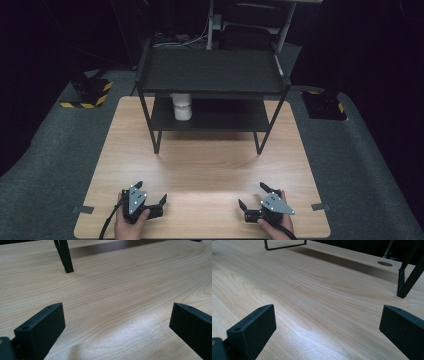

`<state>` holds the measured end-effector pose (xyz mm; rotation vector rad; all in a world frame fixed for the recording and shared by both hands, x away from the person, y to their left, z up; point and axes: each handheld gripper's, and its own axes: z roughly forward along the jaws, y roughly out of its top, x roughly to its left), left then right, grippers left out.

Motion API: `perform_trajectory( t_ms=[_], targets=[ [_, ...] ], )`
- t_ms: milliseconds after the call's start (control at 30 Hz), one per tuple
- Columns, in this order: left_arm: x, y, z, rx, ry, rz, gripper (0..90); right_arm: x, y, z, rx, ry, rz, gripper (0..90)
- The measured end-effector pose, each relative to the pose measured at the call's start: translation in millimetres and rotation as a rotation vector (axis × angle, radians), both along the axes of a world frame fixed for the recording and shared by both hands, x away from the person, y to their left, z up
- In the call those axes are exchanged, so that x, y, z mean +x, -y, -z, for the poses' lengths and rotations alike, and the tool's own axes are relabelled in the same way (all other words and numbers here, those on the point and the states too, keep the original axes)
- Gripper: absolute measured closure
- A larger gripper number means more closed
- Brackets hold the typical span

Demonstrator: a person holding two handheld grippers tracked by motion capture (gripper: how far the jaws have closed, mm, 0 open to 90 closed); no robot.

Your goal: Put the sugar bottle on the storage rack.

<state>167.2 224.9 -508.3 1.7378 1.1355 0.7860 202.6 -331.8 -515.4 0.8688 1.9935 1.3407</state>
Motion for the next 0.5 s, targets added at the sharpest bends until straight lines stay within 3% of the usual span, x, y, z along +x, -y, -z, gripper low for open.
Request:
perform_trajectory(
  t_ms=[200,367,500],
  targets=[
    [-0.3,4.9,-1.5,0.035,0.001,-0.001,0.5,-0.9,1.1,0.9,0.009,0.001,0.003,0.6],
    [0.1,5.5,-2.2,0.033,-0.005,-0.01,0.5,-3.4,1.6,2.3,0.012,0.01,0.009,0.6],
    [-0.3,2.1,-0.7,0.007,-0.003,-0.01,0.5,-3.3,1.8,2.6,0.023,0.006,0.017,0.6]
  ],
)
